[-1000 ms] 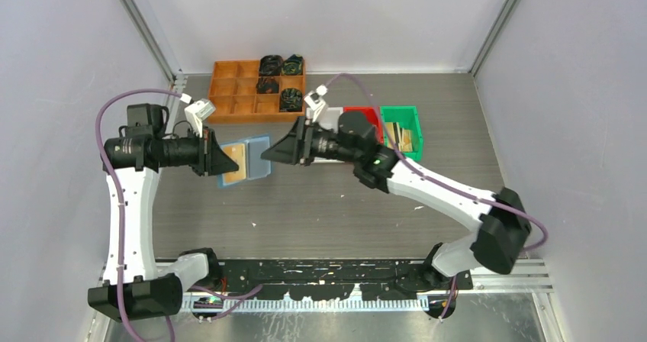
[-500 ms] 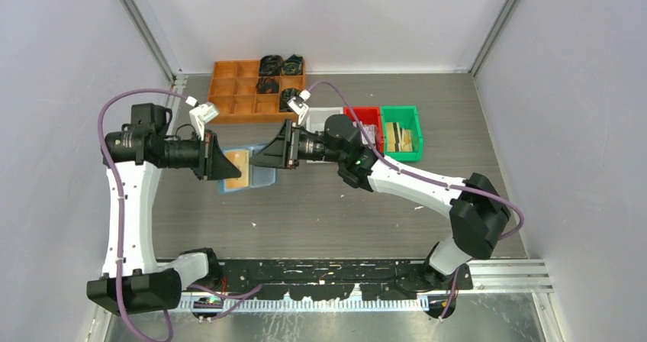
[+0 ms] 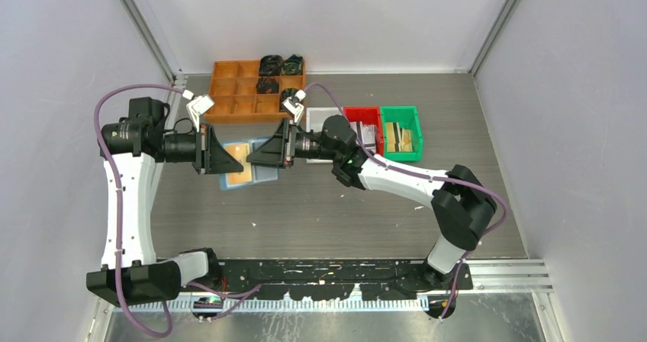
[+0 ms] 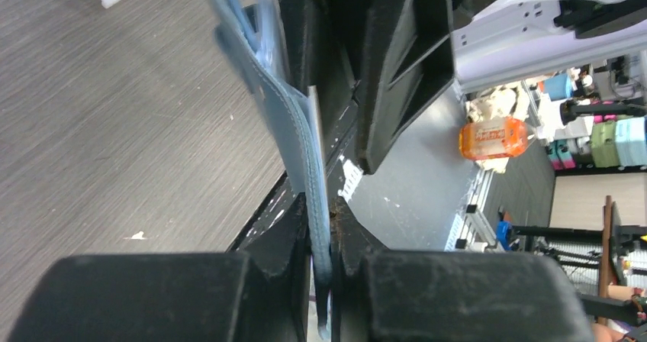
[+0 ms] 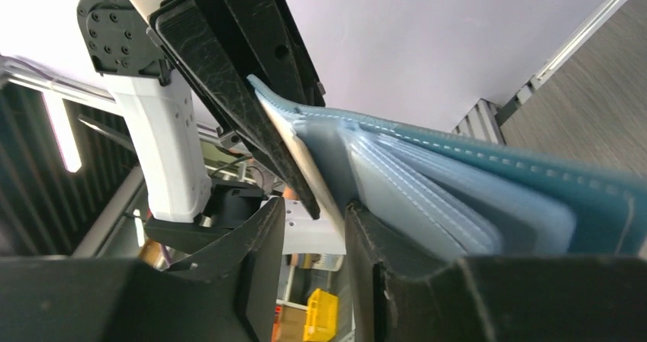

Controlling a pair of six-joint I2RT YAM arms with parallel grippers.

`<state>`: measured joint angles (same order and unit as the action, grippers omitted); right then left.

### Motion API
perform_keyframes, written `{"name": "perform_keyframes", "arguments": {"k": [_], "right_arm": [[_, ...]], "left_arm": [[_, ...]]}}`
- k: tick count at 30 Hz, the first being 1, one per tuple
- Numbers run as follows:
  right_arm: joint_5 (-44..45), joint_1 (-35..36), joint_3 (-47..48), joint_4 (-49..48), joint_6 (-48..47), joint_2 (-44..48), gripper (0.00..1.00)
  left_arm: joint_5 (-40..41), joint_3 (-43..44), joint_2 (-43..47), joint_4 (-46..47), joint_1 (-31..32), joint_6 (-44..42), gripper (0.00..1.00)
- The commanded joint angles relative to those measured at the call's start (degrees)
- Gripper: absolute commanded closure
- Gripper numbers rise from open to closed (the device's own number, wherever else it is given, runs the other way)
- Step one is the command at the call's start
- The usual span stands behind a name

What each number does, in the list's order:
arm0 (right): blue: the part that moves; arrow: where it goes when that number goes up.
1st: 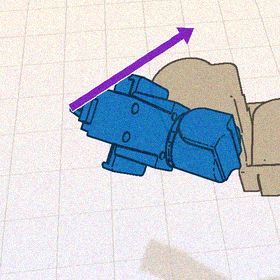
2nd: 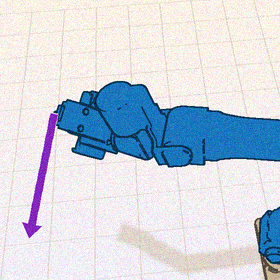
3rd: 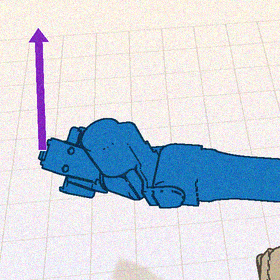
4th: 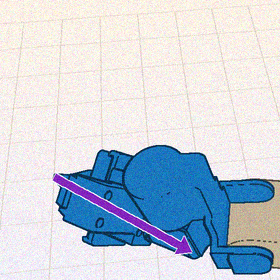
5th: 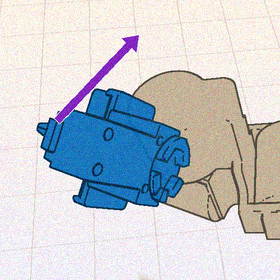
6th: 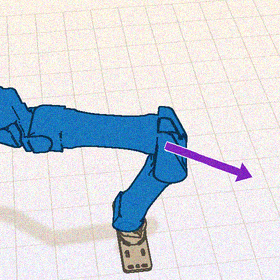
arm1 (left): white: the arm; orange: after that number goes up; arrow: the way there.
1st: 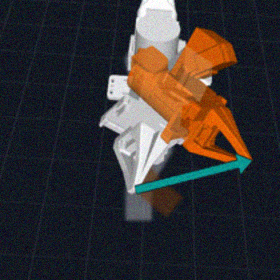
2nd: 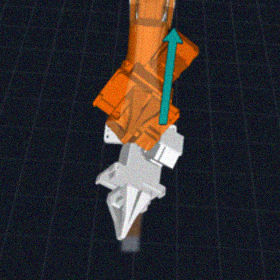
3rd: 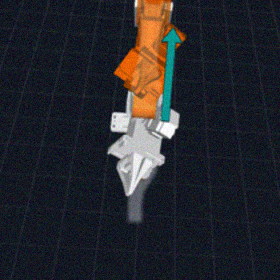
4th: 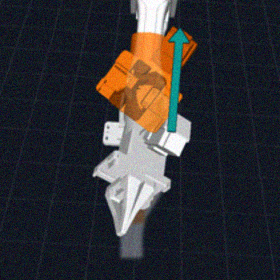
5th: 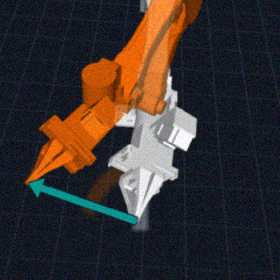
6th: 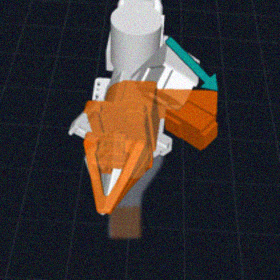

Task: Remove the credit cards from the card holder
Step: Remove the credit card from the card holder.

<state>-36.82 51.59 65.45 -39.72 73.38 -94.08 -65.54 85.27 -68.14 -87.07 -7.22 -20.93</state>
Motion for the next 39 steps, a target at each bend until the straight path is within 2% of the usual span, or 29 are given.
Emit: {"name": "perform_keyframes", "arguments": {"k": [1, 6, 11, 15, 20, 25, 31, 33, 39], "right_arm": [[-1.58, 0.96, 1.87, -12.08, 6.87, -1.88, 0.61], [-0.69, 0.95, 1.87, -12.06, 7.53, -1.92, 0.69], [2.61, 0.49, 1.67, -10.8, 12.0, -4.16, 0.89], [4.99, 0.0, 0.55, -10.73, 12.72, -4.3, 0.99], [7.84, -0.08, -0.73, -5.18, 8.12, -1.05, 0.99], [10.94, -0.18, -3.36, -5.36, 7.88, 1.1, 0.99], [12.17, -0.18, -4.91, -3.51, 6.06, 3.81, 0.99], [12.42, -0.2, -5.51, -3.39, 5.69, 4.54, 0.99], [13.46, -0.25, -7.39, -2.82, 4.64, 6.29, 0.99]], "left_arm": [[-6.32, 1.74, 0.06, 3.05, 0.48, 5.45, 1.0], [-5.64, 0.77, 0.52, 6.6, 0.58, 9.65, 0.94], [-4.97, 0.38, 0.55, 6.93, 0.55, 12.08, 0.86], [-5.32, -0.02, 0.51, 6.19, 0.58, 12.88, 0.79], [-6.31, 1.16, -0.13, 4.18, 0.59, 11.85, 0.76], [-11.28, 1.22, 0.24, 3.18, 0.47, 10.72, 0.83], [-11.38, 1.03, 1.64, 7.68, 0.47, 15.8, 0.92], [-11.92, 1.03, 2.13, 8.38, 0.47, 16.72, 0.91], [-13.25, 0.53, 3.5, 10.54, 0.46, 19.54, 0.79]]}}
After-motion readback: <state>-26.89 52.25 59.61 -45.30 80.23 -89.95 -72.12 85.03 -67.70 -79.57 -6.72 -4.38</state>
